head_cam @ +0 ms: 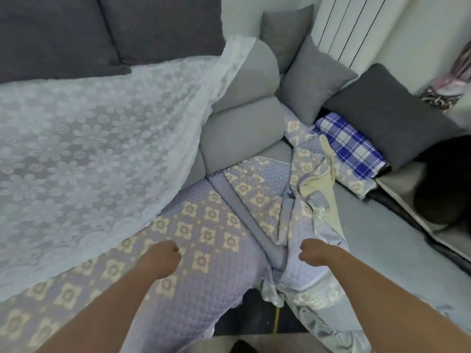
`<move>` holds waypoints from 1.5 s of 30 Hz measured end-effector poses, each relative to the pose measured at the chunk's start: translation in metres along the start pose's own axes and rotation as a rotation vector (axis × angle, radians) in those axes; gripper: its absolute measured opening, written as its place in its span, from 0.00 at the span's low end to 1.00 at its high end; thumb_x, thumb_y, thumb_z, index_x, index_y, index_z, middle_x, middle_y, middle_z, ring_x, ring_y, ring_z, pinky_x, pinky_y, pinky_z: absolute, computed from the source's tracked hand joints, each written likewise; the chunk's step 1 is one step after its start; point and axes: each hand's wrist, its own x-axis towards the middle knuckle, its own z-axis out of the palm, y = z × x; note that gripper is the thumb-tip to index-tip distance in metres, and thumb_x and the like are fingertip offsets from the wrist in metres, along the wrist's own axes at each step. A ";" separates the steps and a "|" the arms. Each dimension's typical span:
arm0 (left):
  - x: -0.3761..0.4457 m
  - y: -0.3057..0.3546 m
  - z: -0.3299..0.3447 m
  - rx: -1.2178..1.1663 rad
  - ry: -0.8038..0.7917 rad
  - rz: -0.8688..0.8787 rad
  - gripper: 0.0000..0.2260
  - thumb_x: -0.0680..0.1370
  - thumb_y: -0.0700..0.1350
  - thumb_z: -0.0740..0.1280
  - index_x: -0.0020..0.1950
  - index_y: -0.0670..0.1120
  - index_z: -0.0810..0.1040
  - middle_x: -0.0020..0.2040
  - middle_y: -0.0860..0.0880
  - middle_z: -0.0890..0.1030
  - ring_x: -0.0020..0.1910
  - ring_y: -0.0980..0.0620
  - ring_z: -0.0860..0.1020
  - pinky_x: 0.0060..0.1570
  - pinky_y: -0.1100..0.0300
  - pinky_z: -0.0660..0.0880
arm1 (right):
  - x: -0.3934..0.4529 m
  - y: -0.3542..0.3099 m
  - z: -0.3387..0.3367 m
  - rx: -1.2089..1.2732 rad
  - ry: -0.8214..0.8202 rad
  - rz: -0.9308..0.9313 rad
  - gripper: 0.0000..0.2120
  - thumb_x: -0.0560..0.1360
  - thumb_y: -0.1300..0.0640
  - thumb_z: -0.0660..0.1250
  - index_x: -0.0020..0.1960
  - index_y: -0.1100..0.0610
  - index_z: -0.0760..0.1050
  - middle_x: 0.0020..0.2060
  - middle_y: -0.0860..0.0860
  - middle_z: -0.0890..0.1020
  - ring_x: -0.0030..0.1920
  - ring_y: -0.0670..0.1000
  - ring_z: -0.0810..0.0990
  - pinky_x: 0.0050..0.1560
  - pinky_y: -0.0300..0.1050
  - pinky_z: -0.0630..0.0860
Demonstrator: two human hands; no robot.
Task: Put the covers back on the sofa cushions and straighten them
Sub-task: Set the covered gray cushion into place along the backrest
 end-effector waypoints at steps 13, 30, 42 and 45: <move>0.087 0.024 -0.054 -0.039 -0.002 -0.006 0.08 0.82 0.47 0.61 0.58 0.46 0.75 0.51 0.49 0.76 0.50 0.50 0.77 0.58 0.54 0.76 | 0.069 -0.023 -0.077 0.233 0.110 -0.077 0.23 0.83 0.55 0.58 0.76 0.60 0.61 0.75 0.57 0.64 0.72 0.56 0.67 0.65 0.42 0.68; 0.311 0.053 -0.226 0.051 0.394 -0.171 0.32 0.80 0.46 0.61 0.81 0.54 0.51 0.81 0.45 0.47 0.79 0.40 0.51 0.71 0.46 0.64 | 0.342 -0.205 -0.254 0.465 0.037 -0.272 0.12 0.79 0.61 0.61 0.62 0.60 0.75 0.62 0.55 0.77 0.64 0.55 0.74 0.60 0.42 0.70; 0.458 0.084 -0.358 0.342 0.456 -0.369 0.40 0.77 0.41 0.60 0.80 0.63 0.39 0.78 0.56 0.29 0.78 0.39 0.35 0.70 0.41 0.66 | 0.484 -0.385 -0.384 1.422 -0.108 -0.431 0.24 0.76 0.52 0.70 0.69 0.55 0.71 0.58 0.51 0.80 0.51 0.49 0.80 0.48 0.43 0.77; 0.457 0.082 -0.367 0.318 0.409 -0.388 0.41 0.76 0.43 0.62 0.79 0.65 0.41 0.78 0.59 0.30 0.78 0.41 0.35 0.69 0.37 0.64 | 0.484 -0.368 -0.365 1.559 -0.036 -0.380 0.12 0.78 0.56 0.66 0.62 0.55 0.75 0.54 0.52 0.82 0.49 0.48 0.80 0.45 0.42 0.77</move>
